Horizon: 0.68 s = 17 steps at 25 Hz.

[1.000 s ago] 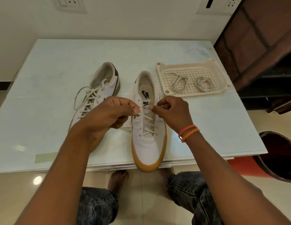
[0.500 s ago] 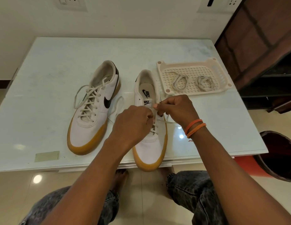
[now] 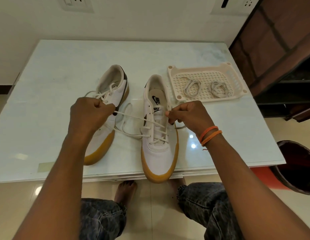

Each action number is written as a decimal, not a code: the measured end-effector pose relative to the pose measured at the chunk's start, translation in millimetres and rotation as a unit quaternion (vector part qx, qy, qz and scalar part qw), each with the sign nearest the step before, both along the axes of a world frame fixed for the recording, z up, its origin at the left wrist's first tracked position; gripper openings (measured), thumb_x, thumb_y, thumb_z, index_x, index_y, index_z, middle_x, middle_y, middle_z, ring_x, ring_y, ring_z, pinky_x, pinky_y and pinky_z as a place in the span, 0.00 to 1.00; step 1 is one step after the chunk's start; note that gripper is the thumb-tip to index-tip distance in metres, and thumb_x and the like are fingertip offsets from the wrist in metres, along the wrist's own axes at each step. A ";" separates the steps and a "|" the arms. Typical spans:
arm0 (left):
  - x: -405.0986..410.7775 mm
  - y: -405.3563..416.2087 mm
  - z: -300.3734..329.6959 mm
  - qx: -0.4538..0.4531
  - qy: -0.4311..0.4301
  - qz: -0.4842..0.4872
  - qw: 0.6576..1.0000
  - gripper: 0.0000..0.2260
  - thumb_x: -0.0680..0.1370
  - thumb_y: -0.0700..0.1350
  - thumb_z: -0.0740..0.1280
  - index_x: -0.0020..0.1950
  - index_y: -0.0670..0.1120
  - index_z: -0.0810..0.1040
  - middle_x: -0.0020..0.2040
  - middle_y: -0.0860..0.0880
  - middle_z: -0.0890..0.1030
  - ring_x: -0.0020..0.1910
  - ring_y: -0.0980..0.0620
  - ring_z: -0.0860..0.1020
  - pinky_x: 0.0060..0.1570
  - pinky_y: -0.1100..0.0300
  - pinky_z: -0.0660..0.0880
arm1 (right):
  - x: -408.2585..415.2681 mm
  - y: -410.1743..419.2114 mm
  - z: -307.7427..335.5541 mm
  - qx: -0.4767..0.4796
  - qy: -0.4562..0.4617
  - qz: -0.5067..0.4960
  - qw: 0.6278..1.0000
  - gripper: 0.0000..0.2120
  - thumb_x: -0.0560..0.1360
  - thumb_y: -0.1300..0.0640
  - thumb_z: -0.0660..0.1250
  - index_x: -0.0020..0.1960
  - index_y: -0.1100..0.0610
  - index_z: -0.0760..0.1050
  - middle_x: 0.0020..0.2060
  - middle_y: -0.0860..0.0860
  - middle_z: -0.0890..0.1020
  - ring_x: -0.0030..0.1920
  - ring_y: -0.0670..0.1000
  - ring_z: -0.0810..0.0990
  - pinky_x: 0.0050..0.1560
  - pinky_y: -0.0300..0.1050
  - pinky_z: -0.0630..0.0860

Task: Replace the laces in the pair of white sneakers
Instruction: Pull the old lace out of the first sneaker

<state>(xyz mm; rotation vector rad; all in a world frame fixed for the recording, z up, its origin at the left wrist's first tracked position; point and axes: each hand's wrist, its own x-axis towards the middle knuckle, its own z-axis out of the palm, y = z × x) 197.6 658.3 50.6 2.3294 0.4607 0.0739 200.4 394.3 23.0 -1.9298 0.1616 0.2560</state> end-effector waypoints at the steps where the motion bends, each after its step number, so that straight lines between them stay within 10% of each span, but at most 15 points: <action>1: -0.6 -2.5 -4.3 0.030 0.006 -0.021 0.999 0.08 0.70 0.44 0.71 0.37 0.39 0.81 0.32 0.45 0.79 0.31 0.52 0.73 0.39 0.57 0.72 | 0.5 -0.3 0.4 0.001 0.002 -0.001 1.000 0.07 0.69 0.55 0.75 0.37 0.59 0.84 0.33 0.53 0.85 0.37 0.44 0.83 0.46 0.39 0.72; 9: -19.4 -86.8 -27.1 0.105 -0.036 -0.327 0.938 0.08 0.79 0.49 0.64 0.51 0.52 0.82 0.40 0.55 0.82 0.39 0.56 0.77 0.42 0.56 0.77 | -0.3 -0.4 2.6 0.000 -0.007 0.006 1.000 0.08 0.69 0.55 0.75 0.39 0.60 0.84 0.34 0.53 0.85 0.40 0.48 0.84 0.44 0.32 0.73; 14: -14.8 -80.5 -16.7 -0.007 0.016 -0.263 0.965 0.03 0.74 0.45 0.71 0.42 0.48 0.84 0.28 0.57 0.77 0.26 0.64 0.74 0.30 0.74 0.65 | 0.2 -3.2 2.1 0.002 0.005 0.004 1.000 0.08 0.69 0.54 0.75 0.38 0.60 0.84 0.34 0.53 0.85 0.43 0.47 0.84 0.52 0.37 0.73; 17: -7.4 -56.5 -3.2 -0.086 0.039 -0.174 0.980 0.04 0.71 0.43 0.73 0.38 0.44 0.85 0.31 0.51 0.82 0.26 0.59 0.75 0.32 0.65 0.70 | 2.0 -4.9 1.1 0.009 0.015 0.001 1.000 0.09 0.69 0.54 0.75 0.38 0.60 0.84 0.34 0.53 0.85 0.43 0.46 0.84 0.56 0.38 0.72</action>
